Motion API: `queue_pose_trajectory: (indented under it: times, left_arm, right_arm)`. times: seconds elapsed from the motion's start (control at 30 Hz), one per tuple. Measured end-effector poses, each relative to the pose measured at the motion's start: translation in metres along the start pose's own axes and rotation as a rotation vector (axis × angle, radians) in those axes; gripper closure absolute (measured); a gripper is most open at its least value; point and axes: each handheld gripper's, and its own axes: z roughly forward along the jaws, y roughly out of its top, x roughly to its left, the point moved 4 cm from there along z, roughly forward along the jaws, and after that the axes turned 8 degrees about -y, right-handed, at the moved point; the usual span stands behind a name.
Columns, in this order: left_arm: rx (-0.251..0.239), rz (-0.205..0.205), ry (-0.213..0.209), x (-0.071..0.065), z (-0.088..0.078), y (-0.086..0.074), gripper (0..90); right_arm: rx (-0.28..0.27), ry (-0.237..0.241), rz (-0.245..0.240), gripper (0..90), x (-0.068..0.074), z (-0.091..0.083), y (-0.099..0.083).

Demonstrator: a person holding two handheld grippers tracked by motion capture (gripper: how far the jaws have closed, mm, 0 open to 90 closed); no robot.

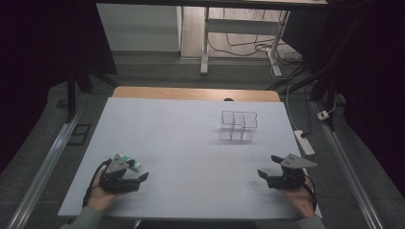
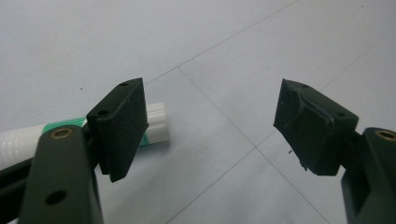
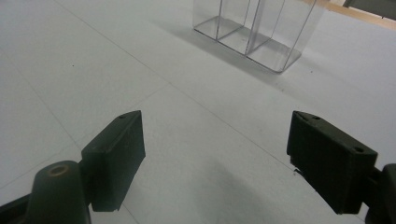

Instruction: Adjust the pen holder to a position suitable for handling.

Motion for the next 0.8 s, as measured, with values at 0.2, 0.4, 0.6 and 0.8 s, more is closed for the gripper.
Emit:
queue_pose_trajectory:
  times: [0.2, 0.4, 0.6, 0.8]
  left_arm:
    - [0.003, 0.001, 0.005, 0.0004, 0.0002, -0.0004, 25.5]
    - [0.001, -0.001, 0.010, 0.0008, -0.0001, -0.0002, 25.2]
    - [0.002, -0.012, 0.018, 0.0026, 0.0000, -0.0003, 25.3]
    - [0.004, -0.018, 0.023, 0.0036, 0.0003, 0.0002, 25.2]
  right_arm:
    - [-0.002, 0.004, -0.001, 19.4, 0.0005, 0.0005, -0.0004]
    - [0.009, 0.001, -0.008, 20.1, 0.0011, 0.0012, -0.0010]
    - [0.015, 0.008, 0.010, 21.4, 0.0022, 0.0029, -0.0010]
    - [0.029, 0.000, 0.022, 21.6, -0.0001, 0.0063, -0.0018]
